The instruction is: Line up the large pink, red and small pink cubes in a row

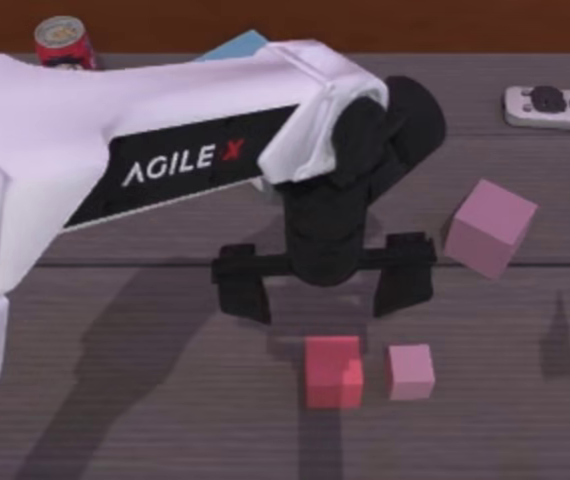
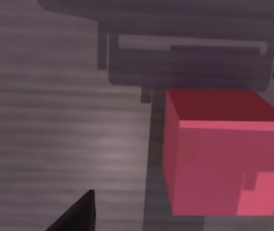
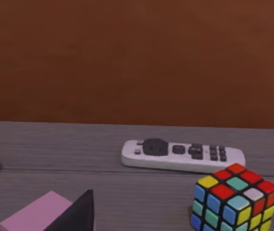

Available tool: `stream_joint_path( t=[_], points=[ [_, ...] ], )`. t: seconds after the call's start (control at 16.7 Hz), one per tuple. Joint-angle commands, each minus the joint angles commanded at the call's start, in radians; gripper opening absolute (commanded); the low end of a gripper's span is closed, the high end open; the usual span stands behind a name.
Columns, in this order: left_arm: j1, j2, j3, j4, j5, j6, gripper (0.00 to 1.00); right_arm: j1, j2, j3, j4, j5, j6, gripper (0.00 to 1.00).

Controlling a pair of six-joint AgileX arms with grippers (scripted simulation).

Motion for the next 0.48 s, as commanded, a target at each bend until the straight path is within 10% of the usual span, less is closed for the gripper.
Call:
stream_joint_path(
  t=[0.48],
  points=[
    [0.244,-0.536,-0.453,0.29,-0.002,0.179,1.0,0.077,0.626,0.559,-0.346,-0.002,-0.193,1.0]
  ],
)
